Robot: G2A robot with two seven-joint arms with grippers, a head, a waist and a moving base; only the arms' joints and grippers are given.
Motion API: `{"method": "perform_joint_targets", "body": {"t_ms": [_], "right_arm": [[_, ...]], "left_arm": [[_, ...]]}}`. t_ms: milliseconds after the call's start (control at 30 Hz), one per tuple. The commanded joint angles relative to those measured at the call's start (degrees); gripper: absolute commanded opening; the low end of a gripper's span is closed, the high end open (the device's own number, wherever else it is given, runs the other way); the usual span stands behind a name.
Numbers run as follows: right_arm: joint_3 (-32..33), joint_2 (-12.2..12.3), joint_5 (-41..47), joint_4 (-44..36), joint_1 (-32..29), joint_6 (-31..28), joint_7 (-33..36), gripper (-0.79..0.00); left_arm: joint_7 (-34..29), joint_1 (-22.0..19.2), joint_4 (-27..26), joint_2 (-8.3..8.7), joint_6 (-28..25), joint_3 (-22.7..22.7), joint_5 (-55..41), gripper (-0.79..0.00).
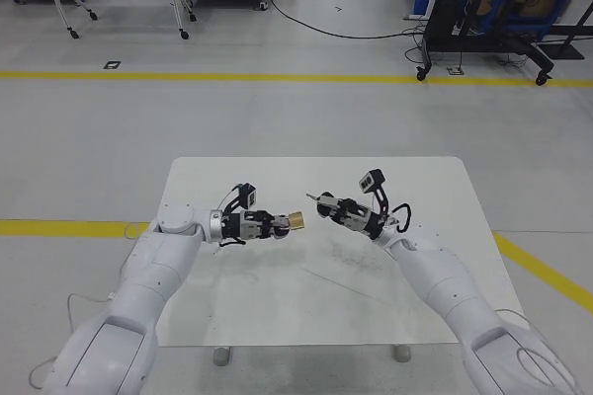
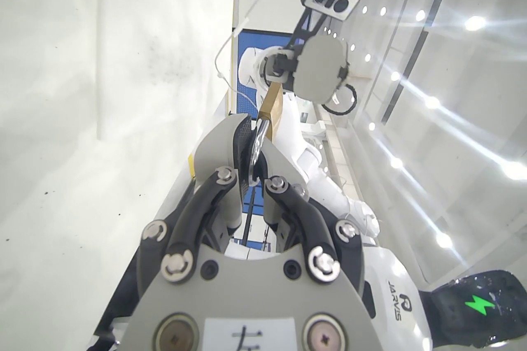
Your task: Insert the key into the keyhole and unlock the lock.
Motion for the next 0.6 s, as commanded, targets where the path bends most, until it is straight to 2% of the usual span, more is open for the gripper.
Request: {"method": "perform_joint_targets", "body": {"t_ms": [0, 133, 400, 567], "right_arm": [[-0.94, -0.69, -0.59, 1.29, 0.84, -0.1, -0.96, -0.785], [-1.44, -1.78, 0.64, 4.02, 2.37, -0.35, -1.03, -0.785], [-3.23, -3.67, -0.58, 8.11, 4.58, 0.11, -0.07, -0.785], [-3.31, -4.63, 1.55, 10.06, 5.43, 2.06, 3.72, -0.785]], "left_arm": [[-1.68, -0.4, 0.78, -0.16, -1.61, 0.21, -0.41, -0.785], [-4.59, -0.97, 2.09, -0.55, -3.28, 0.63, -1.47, -0.785], [-5.46, -1.17, 2.2, -0.8, -2.86, 1.32, -2.87, -0.785], [-5.41, -0.99, 1.73, -0.61, -2.91, 1.6, -3.19, -0.785]]}}
